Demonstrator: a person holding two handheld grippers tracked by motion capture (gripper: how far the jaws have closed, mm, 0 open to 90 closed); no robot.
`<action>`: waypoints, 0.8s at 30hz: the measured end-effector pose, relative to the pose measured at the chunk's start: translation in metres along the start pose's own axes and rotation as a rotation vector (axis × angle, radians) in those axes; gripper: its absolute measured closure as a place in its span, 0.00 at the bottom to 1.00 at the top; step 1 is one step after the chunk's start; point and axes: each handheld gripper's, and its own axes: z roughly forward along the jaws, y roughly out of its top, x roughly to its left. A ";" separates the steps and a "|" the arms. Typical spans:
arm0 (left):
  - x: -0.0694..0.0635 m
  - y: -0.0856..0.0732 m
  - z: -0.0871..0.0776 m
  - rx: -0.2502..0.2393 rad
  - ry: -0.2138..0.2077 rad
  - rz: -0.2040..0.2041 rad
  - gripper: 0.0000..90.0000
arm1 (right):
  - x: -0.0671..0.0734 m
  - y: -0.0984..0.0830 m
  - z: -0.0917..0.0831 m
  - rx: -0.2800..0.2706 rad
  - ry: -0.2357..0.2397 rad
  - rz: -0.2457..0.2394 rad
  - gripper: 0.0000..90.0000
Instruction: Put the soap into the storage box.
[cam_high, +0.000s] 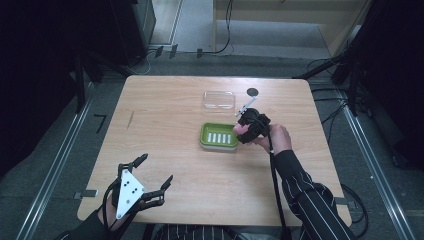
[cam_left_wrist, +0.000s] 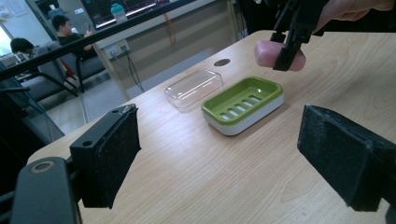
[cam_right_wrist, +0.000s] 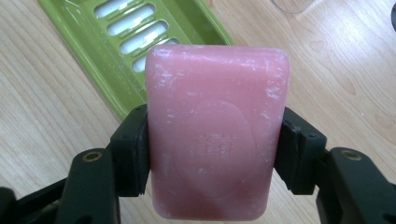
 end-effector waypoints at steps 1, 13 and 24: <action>0.000 0.000 0.000 0.000 0.000 0.000 0.15 | 0.000 0.000 0.000 0.000 0.000 0.000 0.43; 0.000 0.000 0.000 -0.001 -0.002 0.002 0.15 | 0.003 0.014 0.002 -0.026 0.015 -0.038 0.43; 0.000 0.000 0.000 0.000 -0.002 0.002 0.15 | 0.002 0.022 0.005 -0.037 0.034 -0.077 0.43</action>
